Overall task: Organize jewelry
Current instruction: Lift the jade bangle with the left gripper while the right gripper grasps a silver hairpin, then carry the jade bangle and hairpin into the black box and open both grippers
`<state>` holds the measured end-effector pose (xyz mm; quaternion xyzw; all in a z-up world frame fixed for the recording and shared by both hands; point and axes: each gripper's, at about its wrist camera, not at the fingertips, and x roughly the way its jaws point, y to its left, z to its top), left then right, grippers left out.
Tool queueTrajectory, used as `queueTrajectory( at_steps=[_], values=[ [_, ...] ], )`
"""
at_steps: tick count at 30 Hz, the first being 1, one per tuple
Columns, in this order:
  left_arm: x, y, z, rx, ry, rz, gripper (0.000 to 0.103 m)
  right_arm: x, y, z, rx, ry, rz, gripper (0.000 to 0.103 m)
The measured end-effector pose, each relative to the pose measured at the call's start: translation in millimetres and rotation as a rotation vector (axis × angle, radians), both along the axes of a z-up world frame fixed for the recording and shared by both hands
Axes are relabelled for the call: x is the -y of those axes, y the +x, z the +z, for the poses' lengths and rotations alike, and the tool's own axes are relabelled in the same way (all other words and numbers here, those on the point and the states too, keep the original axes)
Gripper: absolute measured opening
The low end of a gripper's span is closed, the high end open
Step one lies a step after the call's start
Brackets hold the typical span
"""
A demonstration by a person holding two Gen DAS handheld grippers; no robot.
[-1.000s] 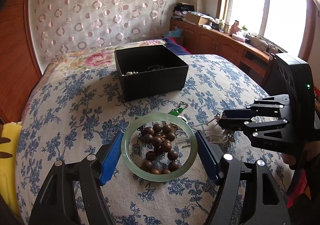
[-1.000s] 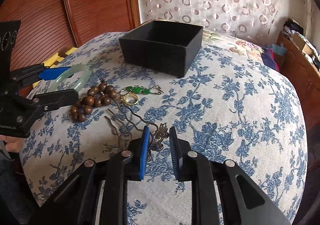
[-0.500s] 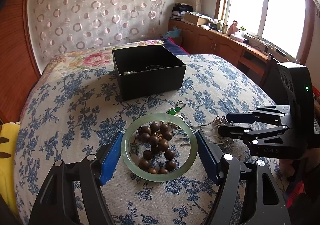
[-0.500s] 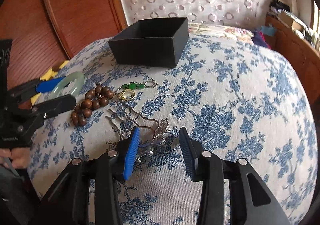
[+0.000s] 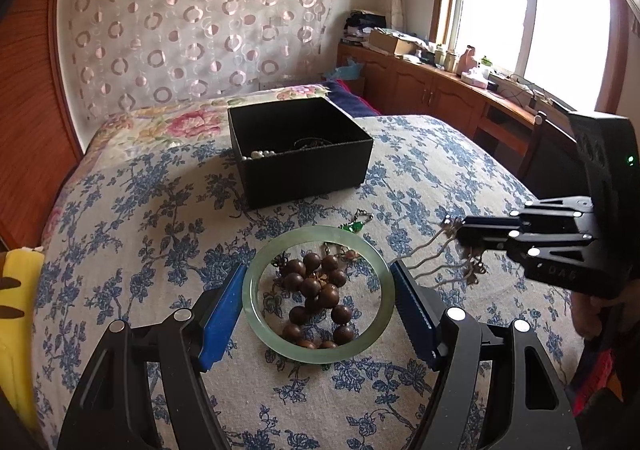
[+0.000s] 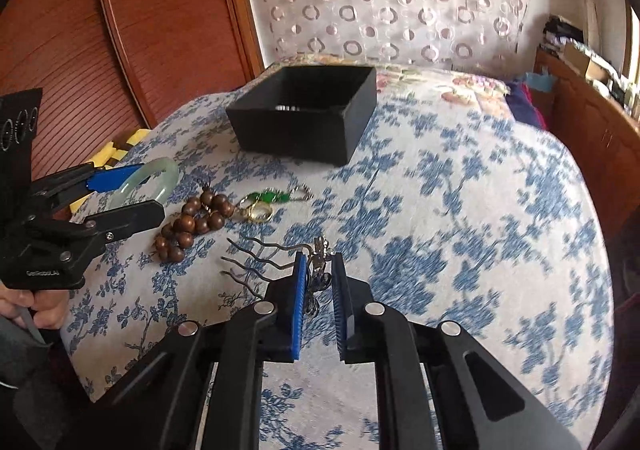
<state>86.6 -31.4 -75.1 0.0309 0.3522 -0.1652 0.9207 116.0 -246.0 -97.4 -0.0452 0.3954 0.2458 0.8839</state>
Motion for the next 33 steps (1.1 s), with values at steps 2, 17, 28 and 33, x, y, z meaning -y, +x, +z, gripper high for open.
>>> queueTrajectory(
  at_steps=[2,17,28,33],
  values=[
    [-1.6,0.7,2.3,0.006,-0.001,0.002,0.069,2.0,0.2,4.9,0.016,0.002,0.006,0.013],
    [-13.5,10.6,26.0,0.069,-0.027,0.024,0.069,-2.0,4.1,46.7,0.126,-0.033,0.028,0.009],
    [-13.9,39.5,43.1,0.108,-0.027,0.026,0.069,-18.6,46.1,81.8,0.193,-0.094,0.050,0.009],
    [-15.6,56.6,47.2,0.107,-0.031,0.033,0.069,-24.2,75.2,99.2,0.224,-0.100,0.054,0.009]
  ],
)
